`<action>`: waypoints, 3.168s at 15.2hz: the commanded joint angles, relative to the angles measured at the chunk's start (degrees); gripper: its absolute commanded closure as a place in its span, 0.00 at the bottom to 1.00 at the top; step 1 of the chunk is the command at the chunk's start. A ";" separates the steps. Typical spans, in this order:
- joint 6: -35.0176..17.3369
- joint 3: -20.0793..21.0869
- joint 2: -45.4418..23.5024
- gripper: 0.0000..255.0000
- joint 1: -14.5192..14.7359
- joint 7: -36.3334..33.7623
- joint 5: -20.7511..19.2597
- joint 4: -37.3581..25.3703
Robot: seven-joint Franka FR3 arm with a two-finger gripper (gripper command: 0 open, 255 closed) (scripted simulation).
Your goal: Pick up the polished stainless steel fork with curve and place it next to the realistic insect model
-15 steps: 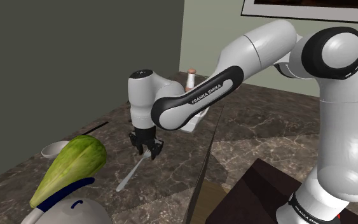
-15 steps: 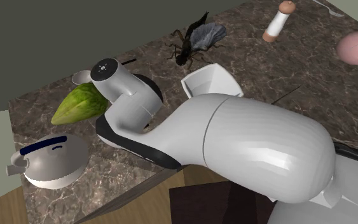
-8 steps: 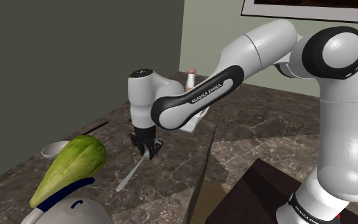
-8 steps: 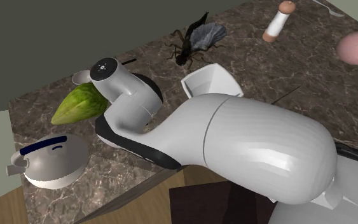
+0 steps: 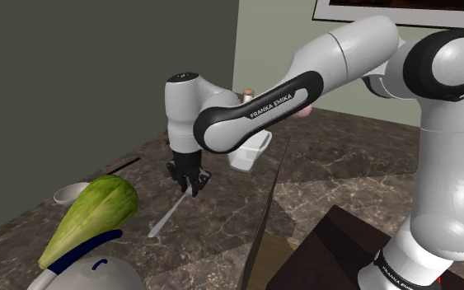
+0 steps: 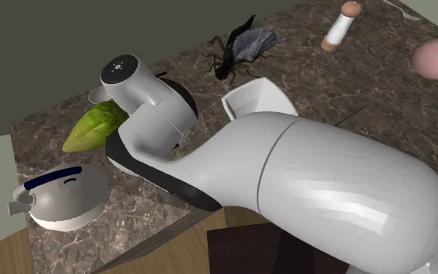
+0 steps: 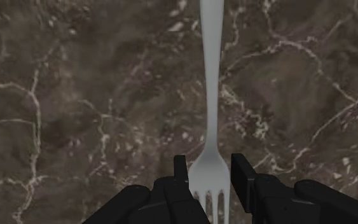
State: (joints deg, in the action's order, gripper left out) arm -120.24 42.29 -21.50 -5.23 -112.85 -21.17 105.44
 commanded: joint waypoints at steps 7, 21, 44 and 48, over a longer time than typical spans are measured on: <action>4.91 1.28 2.83 1.00 -0.87 1.95 2.69 -2.91; 14.37 2.51 5.75 1.00 -1.24 4.40 5.63 -10.46; 32.86 -3.92 -16.98 1.00 8.31 12.54 -5.48 -50.63; 29.02 -3.59 -15.94 1.00 6.51 11.79 -5.07 -45.36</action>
State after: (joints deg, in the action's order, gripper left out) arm -90.36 38.68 -37.50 1.58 -100.93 -26.26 59.12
